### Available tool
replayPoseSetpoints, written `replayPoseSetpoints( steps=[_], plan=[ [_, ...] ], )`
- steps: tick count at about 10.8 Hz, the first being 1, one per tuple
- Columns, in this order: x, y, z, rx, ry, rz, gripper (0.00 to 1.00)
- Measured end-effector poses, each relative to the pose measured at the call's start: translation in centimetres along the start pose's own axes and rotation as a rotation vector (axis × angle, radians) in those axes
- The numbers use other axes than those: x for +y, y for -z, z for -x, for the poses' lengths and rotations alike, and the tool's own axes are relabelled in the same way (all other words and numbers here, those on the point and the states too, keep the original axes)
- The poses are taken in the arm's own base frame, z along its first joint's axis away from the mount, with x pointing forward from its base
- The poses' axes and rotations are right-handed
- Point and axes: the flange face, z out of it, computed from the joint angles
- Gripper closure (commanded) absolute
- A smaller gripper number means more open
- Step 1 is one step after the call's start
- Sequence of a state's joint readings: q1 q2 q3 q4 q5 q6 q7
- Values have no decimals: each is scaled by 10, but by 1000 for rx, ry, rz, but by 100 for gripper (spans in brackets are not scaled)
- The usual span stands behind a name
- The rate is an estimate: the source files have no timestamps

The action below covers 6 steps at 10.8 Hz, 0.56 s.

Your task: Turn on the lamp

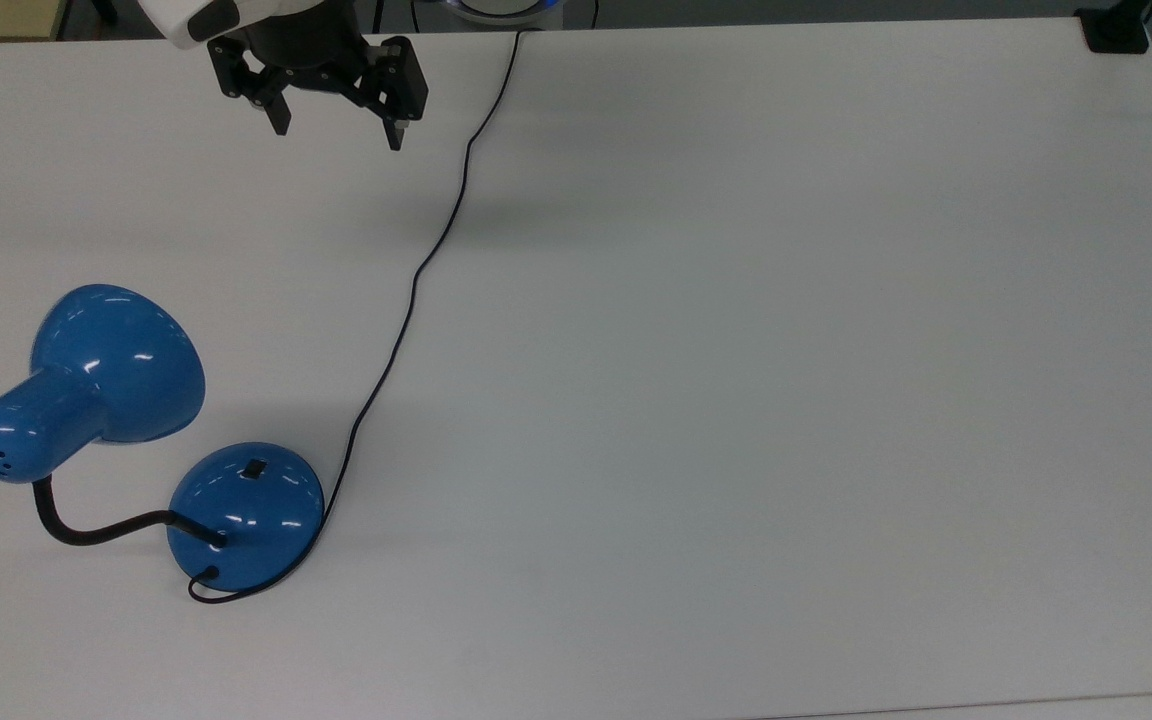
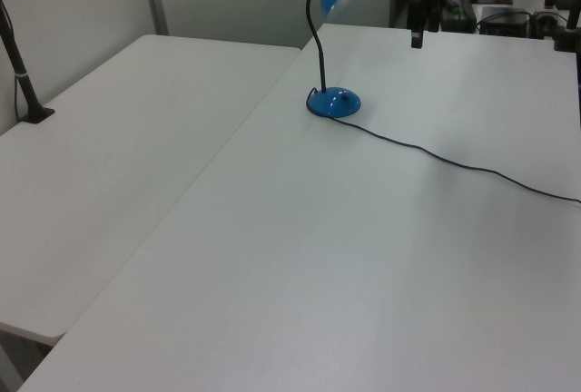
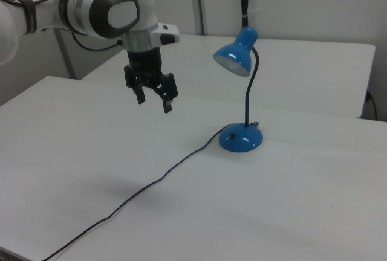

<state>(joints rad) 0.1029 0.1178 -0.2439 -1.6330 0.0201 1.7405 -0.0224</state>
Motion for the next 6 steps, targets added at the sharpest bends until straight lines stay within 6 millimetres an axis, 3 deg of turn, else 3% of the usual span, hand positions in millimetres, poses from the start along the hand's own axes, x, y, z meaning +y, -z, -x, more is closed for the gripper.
replayPoseSetpoints(
  steps=[6],
  plan=[
    [5,0,0,-1,-4,0,0]
  ],
)
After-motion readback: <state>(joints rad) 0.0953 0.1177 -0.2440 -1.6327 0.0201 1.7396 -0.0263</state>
